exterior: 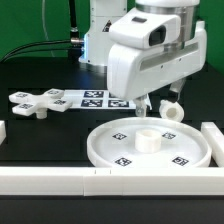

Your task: Assemble round table

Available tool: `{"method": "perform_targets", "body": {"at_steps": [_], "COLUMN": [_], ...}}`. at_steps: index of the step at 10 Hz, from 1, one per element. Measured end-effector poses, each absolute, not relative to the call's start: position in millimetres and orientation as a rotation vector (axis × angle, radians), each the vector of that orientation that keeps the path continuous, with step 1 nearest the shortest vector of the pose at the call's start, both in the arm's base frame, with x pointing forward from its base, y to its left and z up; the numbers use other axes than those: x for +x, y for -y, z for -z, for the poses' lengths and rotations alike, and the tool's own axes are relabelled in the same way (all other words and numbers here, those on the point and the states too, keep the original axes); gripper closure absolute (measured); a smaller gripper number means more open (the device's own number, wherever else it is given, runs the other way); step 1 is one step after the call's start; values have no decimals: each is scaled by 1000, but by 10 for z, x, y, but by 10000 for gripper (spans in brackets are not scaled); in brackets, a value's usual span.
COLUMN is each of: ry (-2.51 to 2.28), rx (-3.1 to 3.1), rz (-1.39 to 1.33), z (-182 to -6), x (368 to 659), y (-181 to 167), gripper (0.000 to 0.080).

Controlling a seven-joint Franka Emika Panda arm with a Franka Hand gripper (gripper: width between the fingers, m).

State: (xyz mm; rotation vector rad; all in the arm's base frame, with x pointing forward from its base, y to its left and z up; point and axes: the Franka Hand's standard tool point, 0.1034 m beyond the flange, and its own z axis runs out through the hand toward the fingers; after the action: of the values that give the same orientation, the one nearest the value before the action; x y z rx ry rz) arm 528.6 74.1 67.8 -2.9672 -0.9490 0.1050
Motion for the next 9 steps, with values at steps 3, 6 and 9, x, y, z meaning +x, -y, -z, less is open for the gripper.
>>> {"method": "perform_targets", "body": {"at_steps": [3, 6, 9], "ry": [938, 665, 370], "rx": [-2971, -3051, -3103], "rz": [-112, -105, -199], "z": [-674, -675, -580], "x": [5279, 5171, 4963], "y": [-775, -808, -889], "gripper": [151, 151, 151]}}
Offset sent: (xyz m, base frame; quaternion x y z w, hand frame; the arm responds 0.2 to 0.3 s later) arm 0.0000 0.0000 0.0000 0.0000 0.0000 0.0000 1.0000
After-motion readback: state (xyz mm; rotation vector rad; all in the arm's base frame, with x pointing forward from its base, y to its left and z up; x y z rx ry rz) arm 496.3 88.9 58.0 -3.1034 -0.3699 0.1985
